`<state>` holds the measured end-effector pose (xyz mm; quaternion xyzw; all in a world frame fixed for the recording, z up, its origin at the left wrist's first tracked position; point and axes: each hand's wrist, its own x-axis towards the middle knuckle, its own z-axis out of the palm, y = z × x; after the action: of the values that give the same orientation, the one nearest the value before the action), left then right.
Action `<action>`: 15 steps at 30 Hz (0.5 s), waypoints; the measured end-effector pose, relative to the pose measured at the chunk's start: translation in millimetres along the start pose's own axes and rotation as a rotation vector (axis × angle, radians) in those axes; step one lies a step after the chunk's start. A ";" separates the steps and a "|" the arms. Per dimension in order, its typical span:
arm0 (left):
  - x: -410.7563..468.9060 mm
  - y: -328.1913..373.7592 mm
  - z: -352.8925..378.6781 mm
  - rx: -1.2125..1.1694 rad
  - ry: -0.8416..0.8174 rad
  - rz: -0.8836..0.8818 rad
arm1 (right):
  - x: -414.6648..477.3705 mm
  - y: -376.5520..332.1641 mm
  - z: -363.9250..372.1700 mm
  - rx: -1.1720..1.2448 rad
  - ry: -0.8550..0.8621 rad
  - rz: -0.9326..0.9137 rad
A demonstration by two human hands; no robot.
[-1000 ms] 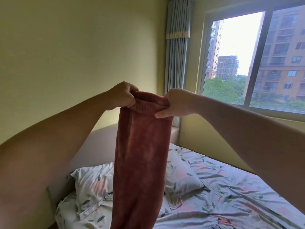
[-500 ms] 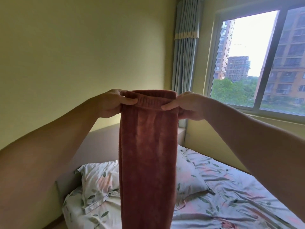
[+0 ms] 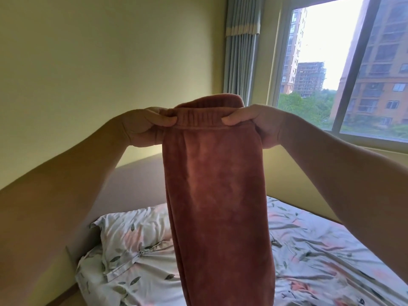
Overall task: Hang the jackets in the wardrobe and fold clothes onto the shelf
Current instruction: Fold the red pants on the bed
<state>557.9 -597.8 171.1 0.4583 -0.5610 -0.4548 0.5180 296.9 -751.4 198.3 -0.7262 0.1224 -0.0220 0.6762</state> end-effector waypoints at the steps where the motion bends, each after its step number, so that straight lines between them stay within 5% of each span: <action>1: 6.1 -5.7 -3.5 0.003 -0.006 -0.009 | 4.7 2.1 -4.9 -0.020 -0.004 0.022; 6: 40.5 -47.5 -36.9 0.168 -0.011 -0.213 | 51.3 29.1 -35.4 -0.238 0.065 0.150; 10: 76.1 -93.3 -55.2 0.603 0.098 -0.390 | 114.3 65.5 -67.0 -0.753 0.342 0.273; 15: 128.3 -117.9 -55.2 0.357 0.382 -0.323 | 170.9 78.1 -76.4 -1.381 0.576 0.139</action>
<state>612.5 -745.8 78.8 0.7025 -0.4446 -0.3311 0.4464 435.8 -865.8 104.8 -0.9413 0.3261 -0.0864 0.0080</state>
